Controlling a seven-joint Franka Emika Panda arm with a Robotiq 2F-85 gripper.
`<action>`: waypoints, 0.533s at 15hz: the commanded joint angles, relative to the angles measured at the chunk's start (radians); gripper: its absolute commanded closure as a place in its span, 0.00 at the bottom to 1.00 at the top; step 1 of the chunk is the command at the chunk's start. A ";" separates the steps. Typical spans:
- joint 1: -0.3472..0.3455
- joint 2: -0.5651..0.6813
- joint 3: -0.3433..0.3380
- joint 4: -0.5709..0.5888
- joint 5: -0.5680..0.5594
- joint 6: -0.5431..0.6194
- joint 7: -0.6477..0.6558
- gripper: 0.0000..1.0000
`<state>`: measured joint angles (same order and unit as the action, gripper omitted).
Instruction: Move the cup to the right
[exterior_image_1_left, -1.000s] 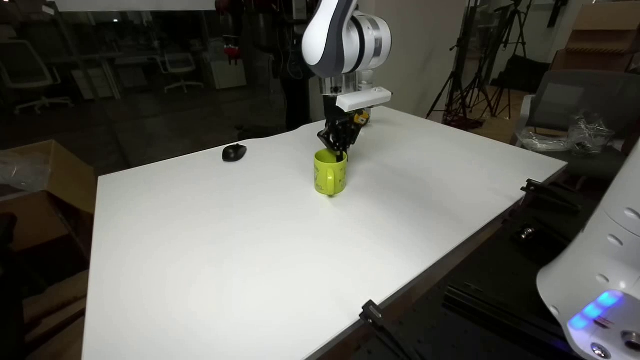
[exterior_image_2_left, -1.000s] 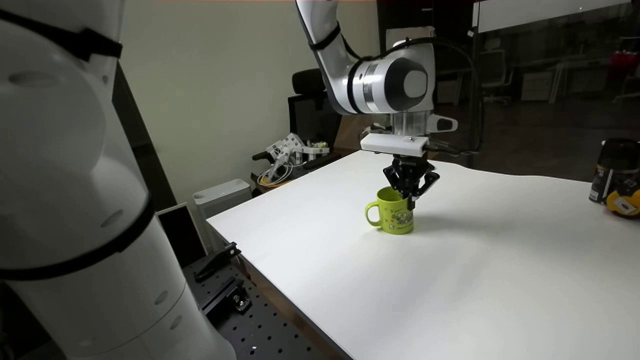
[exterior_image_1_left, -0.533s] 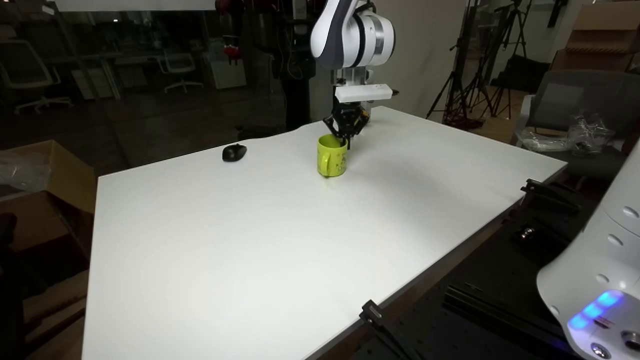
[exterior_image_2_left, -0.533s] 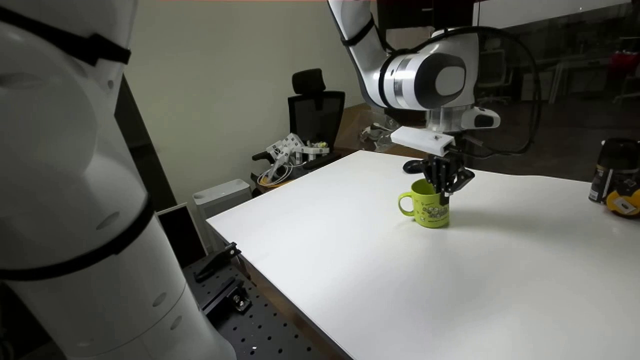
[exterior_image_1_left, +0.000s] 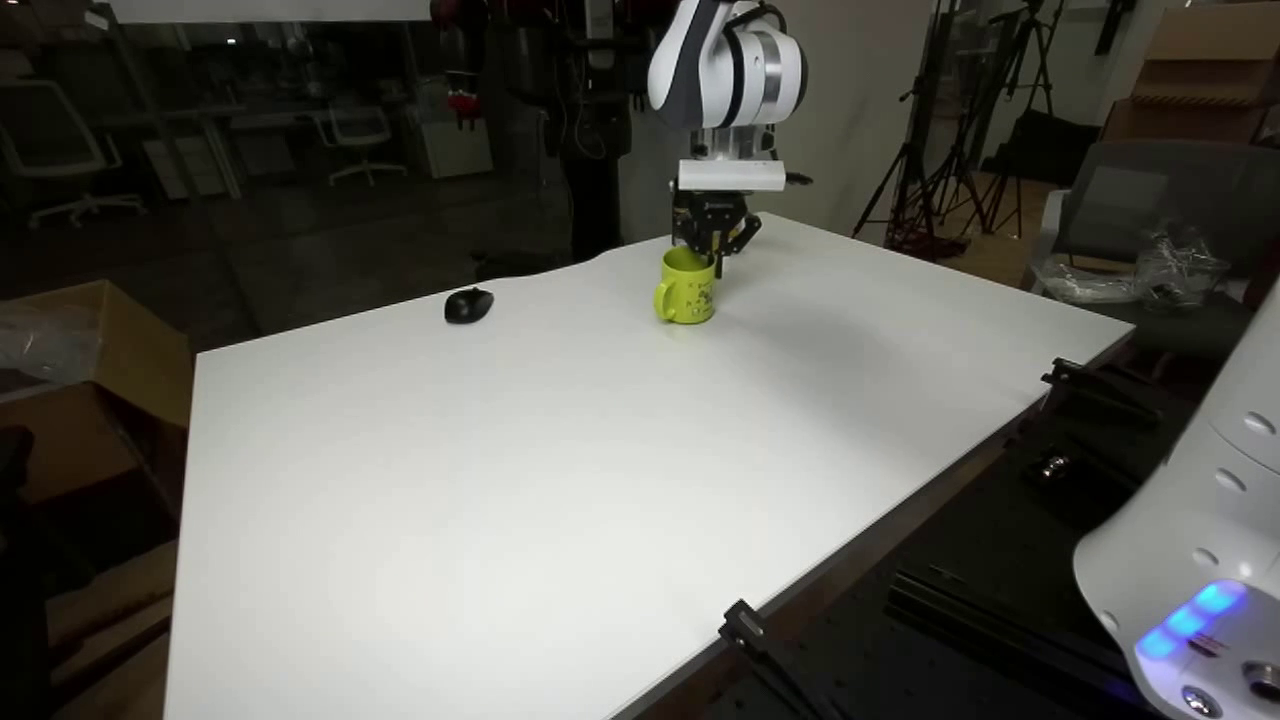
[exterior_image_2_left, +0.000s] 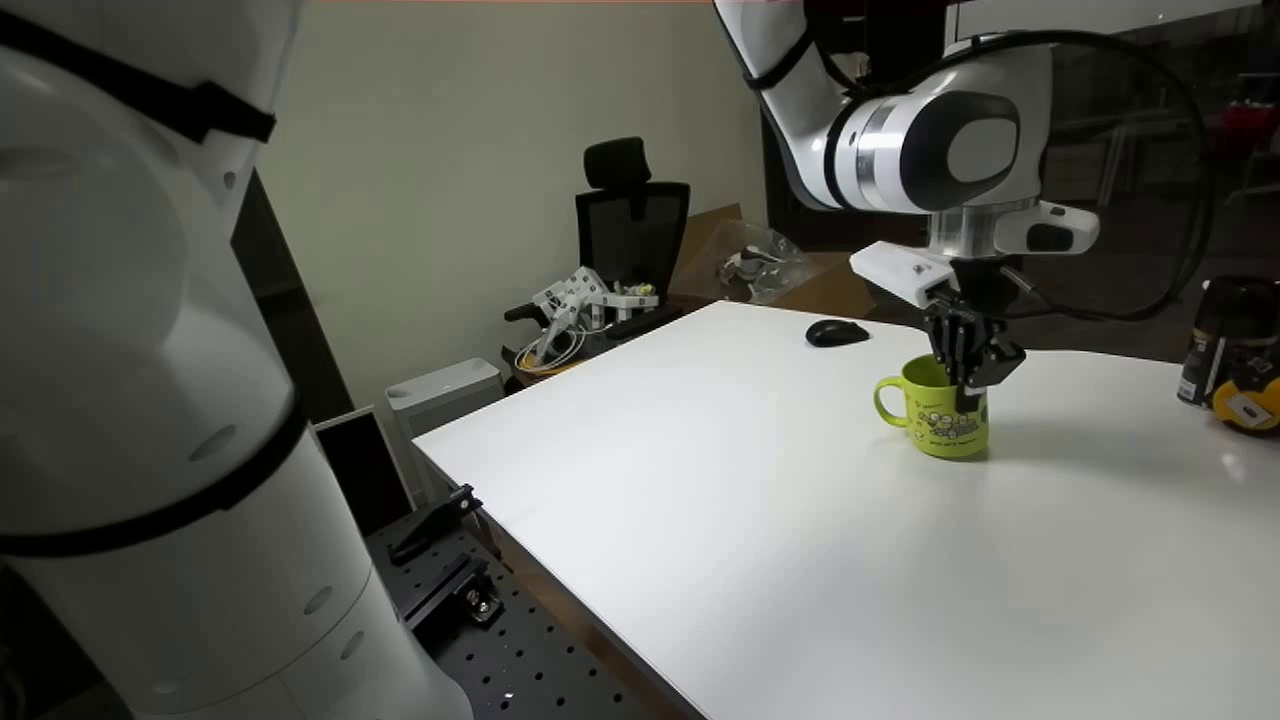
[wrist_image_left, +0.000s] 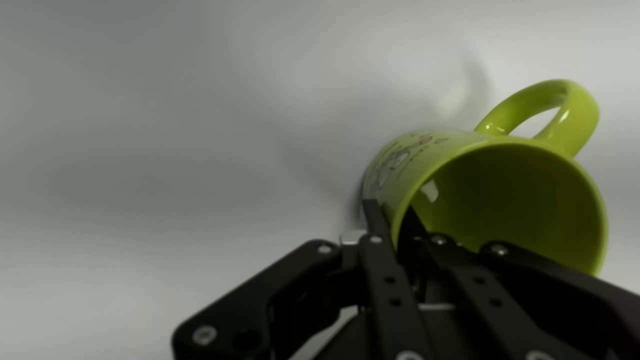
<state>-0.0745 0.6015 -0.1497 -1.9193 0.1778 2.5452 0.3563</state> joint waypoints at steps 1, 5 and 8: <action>0.017 0.025 -0.029 0.073 0.040 -0.067 0.161 0.97; 0.018 0.040 -0.039 0.101 0.090 -0.104 0.297 0.97; 0.009 0.046 -0.033 0.113 0.112 -0.114 0.354 0.97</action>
<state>-0.0701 0.6373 -0.1739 -1.8538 0.2615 2.4701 0.6290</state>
